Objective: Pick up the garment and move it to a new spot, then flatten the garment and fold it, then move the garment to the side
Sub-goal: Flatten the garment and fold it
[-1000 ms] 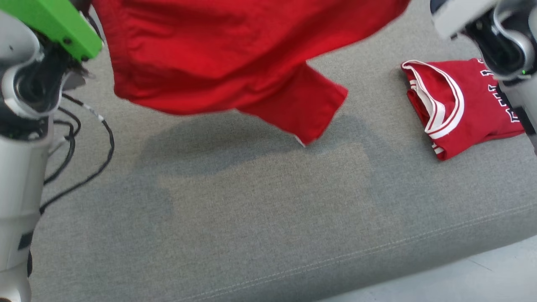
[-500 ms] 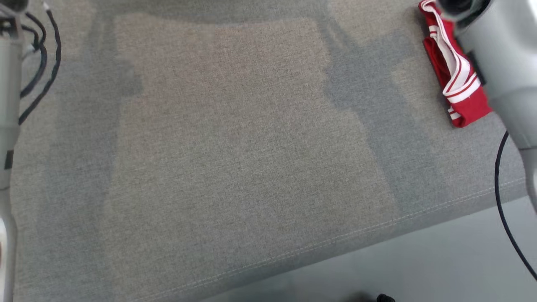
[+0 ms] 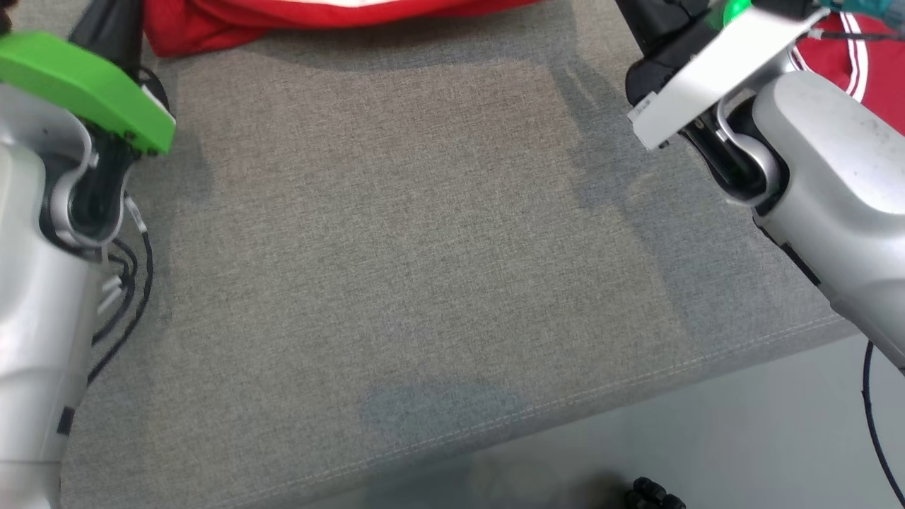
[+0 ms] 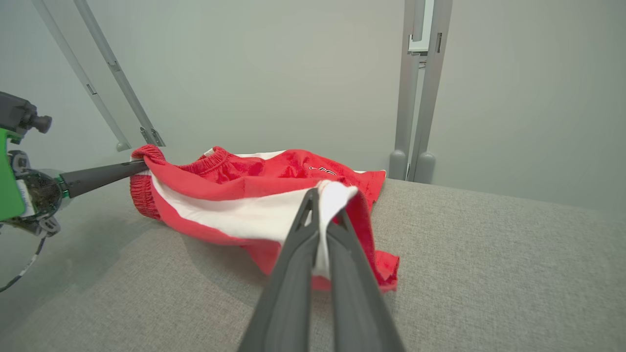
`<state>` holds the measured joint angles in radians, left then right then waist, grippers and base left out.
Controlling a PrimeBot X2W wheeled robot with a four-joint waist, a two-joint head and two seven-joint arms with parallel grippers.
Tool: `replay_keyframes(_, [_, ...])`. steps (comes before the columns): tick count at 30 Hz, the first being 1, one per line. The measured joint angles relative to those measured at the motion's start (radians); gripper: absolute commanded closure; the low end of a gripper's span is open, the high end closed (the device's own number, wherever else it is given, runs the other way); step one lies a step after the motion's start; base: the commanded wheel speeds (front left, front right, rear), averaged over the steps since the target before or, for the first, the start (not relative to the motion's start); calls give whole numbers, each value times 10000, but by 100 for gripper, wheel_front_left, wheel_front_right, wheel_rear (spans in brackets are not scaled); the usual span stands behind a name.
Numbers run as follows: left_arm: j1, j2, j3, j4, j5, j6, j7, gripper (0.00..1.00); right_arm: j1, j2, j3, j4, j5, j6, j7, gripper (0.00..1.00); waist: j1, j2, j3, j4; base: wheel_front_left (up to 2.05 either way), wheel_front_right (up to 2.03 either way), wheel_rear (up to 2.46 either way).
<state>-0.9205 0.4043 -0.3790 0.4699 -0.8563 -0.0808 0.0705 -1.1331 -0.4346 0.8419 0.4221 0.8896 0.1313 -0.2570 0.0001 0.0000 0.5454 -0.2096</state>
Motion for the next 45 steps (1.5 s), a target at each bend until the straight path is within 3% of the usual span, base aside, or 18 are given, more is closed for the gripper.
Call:
replay_keyframes(9, [2519, 127, 134, -1386, -826, -130, -245, 100, 1582, -537, -54, -1037, 242, -2, -44, 100, -1, 0, -512, 245, 0, 0, 0])
replay_keyframes(26, [7373, -800, 259, -3172, -1340, -351, -3074, 100, 6848, -1053, -1864, -3363, -539, -2, -48, 100, -2, 0, -2573, 548, 0, 0, 0])
replay_keyframes(36, [9887, -1710, 796, -4151, -1016, -339, -3290, 100, 9504, -1078, -2801, -4157, -949, -2, -48, 100, -2, 0, -4059, 716, 0, 0, 0])
replay_keyframes(45, [11044, -1848, 650, -4531, -579, -351, -3252, 100, 10681, -1131, -3359, -4721, -1200, -2, 288, 100, -3, 0, -4818, 788, 0, 0, 0])
